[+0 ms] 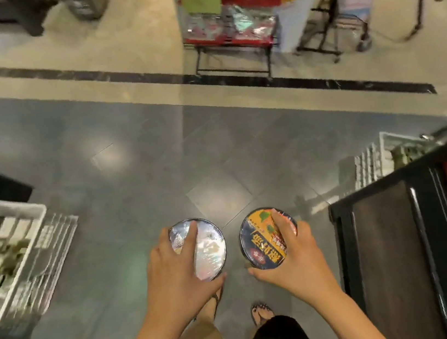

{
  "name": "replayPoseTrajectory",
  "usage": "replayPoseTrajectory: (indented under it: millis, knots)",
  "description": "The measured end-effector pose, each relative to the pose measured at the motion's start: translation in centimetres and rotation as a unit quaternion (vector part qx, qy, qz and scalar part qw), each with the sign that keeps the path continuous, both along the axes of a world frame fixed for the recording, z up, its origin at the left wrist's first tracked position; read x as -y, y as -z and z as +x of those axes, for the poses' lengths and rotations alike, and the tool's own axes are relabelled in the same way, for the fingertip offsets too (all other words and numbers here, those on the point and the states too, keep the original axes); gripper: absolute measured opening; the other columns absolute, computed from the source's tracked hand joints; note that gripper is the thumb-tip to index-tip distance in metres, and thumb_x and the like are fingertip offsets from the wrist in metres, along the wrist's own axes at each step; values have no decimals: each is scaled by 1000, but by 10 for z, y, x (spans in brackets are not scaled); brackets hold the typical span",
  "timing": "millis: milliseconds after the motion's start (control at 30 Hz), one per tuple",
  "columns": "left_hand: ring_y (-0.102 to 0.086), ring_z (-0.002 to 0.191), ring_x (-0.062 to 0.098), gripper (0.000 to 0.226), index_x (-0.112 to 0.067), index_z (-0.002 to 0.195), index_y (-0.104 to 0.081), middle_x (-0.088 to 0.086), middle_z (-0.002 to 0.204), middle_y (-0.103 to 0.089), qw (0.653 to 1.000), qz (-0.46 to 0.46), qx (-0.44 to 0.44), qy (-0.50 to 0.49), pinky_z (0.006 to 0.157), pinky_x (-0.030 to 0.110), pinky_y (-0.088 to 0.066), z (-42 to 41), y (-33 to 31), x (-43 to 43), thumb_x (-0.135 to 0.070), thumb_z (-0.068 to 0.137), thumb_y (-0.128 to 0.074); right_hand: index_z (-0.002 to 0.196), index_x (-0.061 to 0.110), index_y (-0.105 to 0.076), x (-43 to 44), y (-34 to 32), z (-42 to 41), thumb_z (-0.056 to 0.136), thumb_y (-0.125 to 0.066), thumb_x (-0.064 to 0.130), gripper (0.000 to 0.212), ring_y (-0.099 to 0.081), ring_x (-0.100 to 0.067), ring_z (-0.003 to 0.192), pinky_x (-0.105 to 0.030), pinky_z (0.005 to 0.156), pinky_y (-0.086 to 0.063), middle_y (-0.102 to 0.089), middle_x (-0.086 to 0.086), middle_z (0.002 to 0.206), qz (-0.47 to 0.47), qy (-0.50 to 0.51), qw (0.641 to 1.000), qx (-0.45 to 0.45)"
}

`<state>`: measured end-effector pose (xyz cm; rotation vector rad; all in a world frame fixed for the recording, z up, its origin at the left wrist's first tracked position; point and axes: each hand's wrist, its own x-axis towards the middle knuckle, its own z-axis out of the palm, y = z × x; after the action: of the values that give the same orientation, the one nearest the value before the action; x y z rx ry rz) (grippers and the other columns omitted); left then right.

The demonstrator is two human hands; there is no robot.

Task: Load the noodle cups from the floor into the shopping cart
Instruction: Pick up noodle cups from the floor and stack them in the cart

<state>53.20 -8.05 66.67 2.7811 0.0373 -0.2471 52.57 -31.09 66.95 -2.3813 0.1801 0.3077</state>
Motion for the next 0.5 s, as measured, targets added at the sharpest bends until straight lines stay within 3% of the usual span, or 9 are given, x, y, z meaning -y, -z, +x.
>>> replayPoseTrajectory:
  millis: [100,233,367,500]
  knots:
    - [-48,104,37,103,-31,140,-43,15,138,-37,997,15,3,-75,88,44,-46,-45,-7,2,-77,49,-60,136,53,-24,0,-8,-14,49,-75,67,102,-44,-5,107,-12,82,-38,-27,16,116,3,-97,995,2]
    - [-47,104,39,108,-31,144,-40,17,138,-35,977,27,3,-214,91,44,-45,-114,-15,3,-82,50,-54,144,49,-18,-8,-12,-35,49,-67,69,109,-44,-11,114,-19,84,-40,-28,11,121,-16,-244,969,-31]
    - [-48,107,43,110,-30,144,-40,20,137,-37,934,23,-1,-358,92,47,-45,-189,-14,-3,-83,49,-52,146,45,-19,-40,-12,-54,53,-75,61,109,-46,-15,117,-24,93,-44,-30,7,127,-18,-366,930,-30]
    - [-43,116,39,112,-31,145,-38,13,138,-34,869,6,4,-495,99,46,-40,-268,-18,-17,-84,47,-53,147,42,-23,-89,-15,-82,51,-76,64,111,-48,-11,116,-16,93,-39,-30,8,125,-13,-486,874,-23]
